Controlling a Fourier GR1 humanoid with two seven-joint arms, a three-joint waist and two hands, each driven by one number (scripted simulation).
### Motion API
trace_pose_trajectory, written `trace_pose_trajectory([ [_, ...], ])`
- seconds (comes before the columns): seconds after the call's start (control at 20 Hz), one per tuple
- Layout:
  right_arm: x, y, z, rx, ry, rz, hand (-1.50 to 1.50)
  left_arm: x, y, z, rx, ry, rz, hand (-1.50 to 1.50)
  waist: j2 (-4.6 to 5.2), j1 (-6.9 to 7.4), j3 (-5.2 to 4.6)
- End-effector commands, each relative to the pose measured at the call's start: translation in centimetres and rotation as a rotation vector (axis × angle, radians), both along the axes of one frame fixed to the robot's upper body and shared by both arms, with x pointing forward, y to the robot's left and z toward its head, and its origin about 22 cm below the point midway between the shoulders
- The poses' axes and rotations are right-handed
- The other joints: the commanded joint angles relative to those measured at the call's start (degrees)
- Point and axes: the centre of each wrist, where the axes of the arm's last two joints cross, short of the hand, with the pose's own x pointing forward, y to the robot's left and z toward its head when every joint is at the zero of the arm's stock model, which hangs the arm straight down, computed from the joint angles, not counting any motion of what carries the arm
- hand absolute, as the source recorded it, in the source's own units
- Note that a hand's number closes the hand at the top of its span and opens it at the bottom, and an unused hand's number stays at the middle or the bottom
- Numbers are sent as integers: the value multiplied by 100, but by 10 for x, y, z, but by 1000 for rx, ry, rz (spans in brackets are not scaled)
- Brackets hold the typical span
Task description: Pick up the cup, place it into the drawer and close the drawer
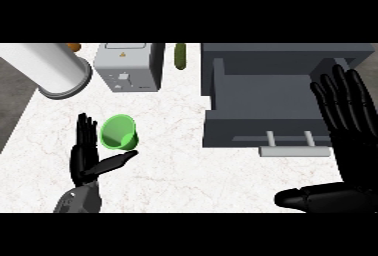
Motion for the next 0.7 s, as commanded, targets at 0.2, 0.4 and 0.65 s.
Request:
trace_pose_trajectory([
  [0.2,-3,-1,2,-2,-1,7,-150,-1,9,-35,-2,14,-9,-150,10,-23,-6],
  [0.4,-2,-7,-5,-15,4,26,-150,10,19,-29,-11,27,-24,-150,10,-26,-6],
  [0.65,-11,-3,13,4,1,5,-150,15,3,-28,-20,-6,-54,-150,3,-15,-5],
])
